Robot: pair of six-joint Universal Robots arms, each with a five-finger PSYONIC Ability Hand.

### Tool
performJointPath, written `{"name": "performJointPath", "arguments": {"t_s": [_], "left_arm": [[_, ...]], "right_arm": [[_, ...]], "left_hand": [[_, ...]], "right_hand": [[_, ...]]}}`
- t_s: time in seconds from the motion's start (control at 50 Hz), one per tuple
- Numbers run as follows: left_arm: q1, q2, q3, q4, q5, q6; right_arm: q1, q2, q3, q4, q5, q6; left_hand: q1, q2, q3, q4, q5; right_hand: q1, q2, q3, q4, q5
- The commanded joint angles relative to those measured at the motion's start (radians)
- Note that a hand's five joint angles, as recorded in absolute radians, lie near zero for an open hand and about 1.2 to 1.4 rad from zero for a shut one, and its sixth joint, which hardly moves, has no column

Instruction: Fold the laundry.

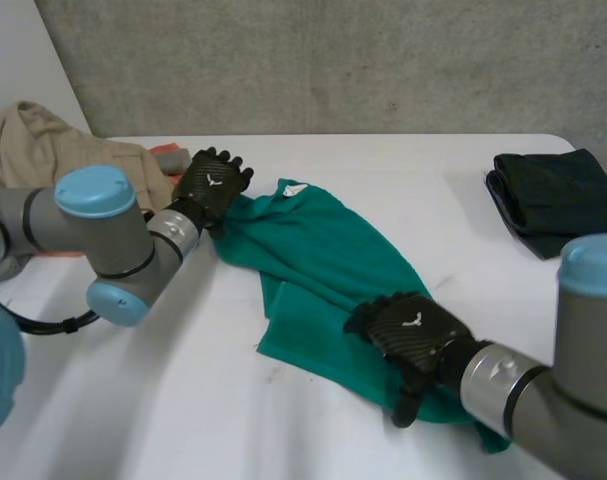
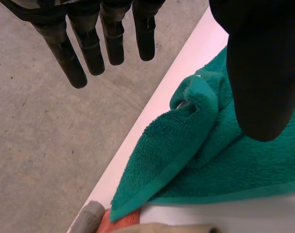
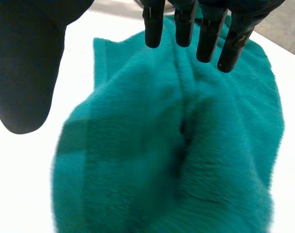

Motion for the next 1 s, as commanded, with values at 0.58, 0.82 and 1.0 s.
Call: {"name": "performJointPath", "arguments": {"t_s": [0.58,0.82,1.0], "left_arm": [[0.022,-0.022,0.051,0.000,0.011,-0.050],[0.022,-0.015,0.026,-0.002,0.008,-0.081],[0.044,0.089,-0.058,-0.002,0.012,-0.138]], "right_arm": [[0.026,-0.115,0.025,-0.251,0.237,0.005],[0.020,-0.018,-0.040,-0.142,0.079,0.064],[0.205,0.235,-0.289,-0.185,0.059,0.046]], "left_hand": [[0.065,0.065,0.067,0.064,0.060],[0.068,0.068,0.069,0.067,0.063],[0.074,0.073,0.075,0.073,0.069]], "right_hand": [[1.198,1.179,1.187,1.165,1.158],[-0.013,-0.032,-0.024,-0.047,-0.053],[0.043,0.023,0.031,0.009,0.002]]}}
